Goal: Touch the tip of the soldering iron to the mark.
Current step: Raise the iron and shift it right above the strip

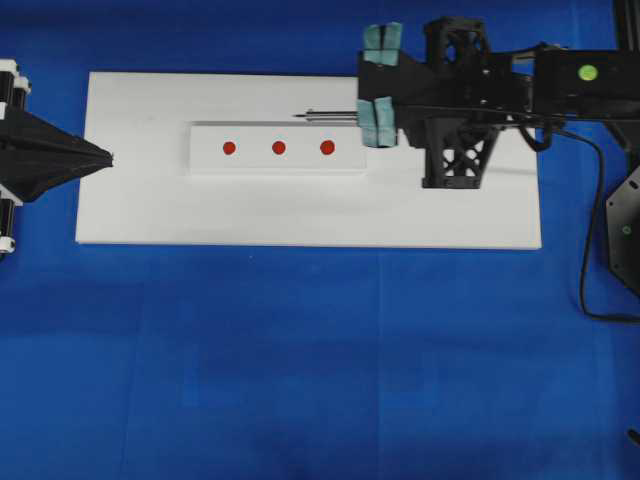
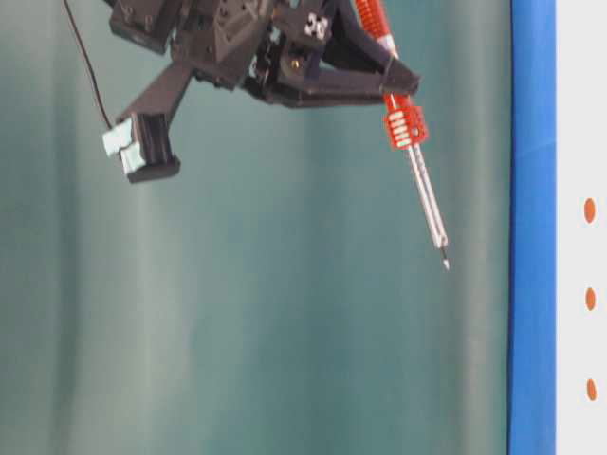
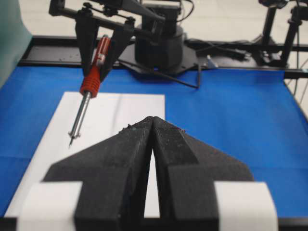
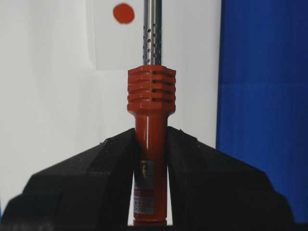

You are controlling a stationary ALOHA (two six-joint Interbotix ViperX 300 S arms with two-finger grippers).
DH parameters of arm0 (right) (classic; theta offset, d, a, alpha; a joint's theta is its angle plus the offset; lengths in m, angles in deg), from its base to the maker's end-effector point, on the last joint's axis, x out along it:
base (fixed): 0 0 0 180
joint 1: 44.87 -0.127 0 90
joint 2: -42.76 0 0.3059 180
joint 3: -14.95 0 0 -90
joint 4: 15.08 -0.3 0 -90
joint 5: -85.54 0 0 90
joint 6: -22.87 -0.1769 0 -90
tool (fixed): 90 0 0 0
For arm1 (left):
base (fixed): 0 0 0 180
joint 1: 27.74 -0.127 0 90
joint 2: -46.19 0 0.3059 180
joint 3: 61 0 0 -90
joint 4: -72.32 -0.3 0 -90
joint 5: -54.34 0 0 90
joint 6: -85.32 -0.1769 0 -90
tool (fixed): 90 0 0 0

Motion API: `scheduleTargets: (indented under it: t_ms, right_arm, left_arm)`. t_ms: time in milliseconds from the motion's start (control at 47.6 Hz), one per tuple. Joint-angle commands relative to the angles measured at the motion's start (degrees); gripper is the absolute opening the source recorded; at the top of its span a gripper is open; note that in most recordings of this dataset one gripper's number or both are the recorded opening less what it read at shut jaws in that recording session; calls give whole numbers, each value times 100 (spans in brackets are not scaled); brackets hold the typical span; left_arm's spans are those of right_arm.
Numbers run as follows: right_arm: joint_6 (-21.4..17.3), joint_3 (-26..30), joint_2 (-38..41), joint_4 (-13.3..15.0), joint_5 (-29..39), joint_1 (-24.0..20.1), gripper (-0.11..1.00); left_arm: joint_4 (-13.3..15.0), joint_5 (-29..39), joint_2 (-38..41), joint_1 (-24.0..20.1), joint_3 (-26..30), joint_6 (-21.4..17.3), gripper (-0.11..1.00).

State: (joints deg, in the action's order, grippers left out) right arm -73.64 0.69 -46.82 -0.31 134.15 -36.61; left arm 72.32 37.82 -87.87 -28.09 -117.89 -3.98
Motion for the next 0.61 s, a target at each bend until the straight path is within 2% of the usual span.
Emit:
scheduleTargets:
  t_ms: [0,589]
  right_arm:
    - [0,26,-167,-9,-35,-9,7]
    - [35,105,0,-9,-62,0,7]
  left_arm:
    - [-9,-26,26,-9,53,-9,0]
    - [-9,-35,26,-18,53,-9,0]
